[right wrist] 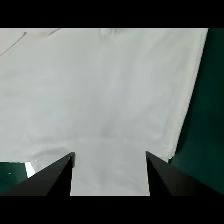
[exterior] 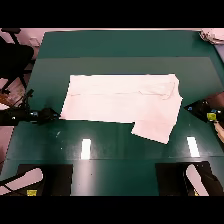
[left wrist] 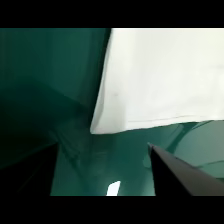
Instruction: Fold the shirts.
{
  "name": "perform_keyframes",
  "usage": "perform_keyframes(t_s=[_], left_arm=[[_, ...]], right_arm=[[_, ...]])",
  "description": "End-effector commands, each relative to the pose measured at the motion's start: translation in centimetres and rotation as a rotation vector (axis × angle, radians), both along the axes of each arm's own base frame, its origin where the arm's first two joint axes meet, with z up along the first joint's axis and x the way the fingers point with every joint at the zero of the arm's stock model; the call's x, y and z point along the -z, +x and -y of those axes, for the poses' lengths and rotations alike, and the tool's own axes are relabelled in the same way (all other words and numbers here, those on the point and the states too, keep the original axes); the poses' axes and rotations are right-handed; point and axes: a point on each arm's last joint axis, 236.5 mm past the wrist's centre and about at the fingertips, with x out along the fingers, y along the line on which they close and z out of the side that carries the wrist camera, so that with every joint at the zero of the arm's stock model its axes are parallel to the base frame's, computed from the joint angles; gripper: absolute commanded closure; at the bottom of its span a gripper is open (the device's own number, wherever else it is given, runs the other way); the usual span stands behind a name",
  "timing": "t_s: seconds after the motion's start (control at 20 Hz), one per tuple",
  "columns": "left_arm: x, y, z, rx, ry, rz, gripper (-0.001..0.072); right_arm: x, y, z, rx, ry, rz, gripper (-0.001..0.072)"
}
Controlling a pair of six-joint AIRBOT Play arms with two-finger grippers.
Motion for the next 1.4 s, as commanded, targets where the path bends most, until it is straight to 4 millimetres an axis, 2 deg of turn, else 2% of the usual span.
perform_keyframes(t_s=[0.0, 0.3, 0.35, 0.4, 0.45, 0.5, 0.9, 1.0, 1.35], left_arm=[[1.8, -0.5, 0.1, -0.071, -0.012, -0.045, 0.0066], [3.1, -1.4, 3.3, 0.116, 0.094, -0.042, 0.0068], [3.3, -1.3, 3.4, 0.123, 0.114, -0.041, 0.0141], [3.4, -1.1, 3.2, 0.109, 0.118, -0.040, 0.0293], [3.4, -0.9, 3.1, 0.100, 0.125, -0.034, 0.0391], [3.4, -0.7, 2.9, 0.096, 0.129, -0.028, 0.0427], [3.3, 0.0, 2.4, 0.068, 0.147, -0.009, 0.0423], [3.4, 0.6, 1.7, 0.006, 0.158, -0.015, 0.0266], [3.6, 0.9, 1.0, -0.031, 0.180, -0.020, 0.0270]], right_arm=[[-0.4, 0.0, 0.0, 0.015, -0.005, 0.017, 0.0203], [-0.5, 0.0, -0.1, 0.014, 0.001, 0.019, 0.0203], [-0.5, 0.0, -0.1, 0.014, 0.002, 0.019, 0.0203], [-0.5, 0.0, -0.2, 0.014, 0.002, 0.018, 0.0203], [-0.5, 0.0, -0.2, 0.013, 0.002, 0.018, 0.0203], [-0.5, 0.0, -0.2, 0.013, 0.002, 0.018, 0.0203], [-0.5, 0.0, -0.1, 0.013, 0.001, 0.018, 0.0203], [-0.5, 0.0, -0.1, 0.014, 0.001, 0.018, 0.0203], [-0.5, 0.0, -0.1, 0.013, 0.001, 0.018, 0.0203]])
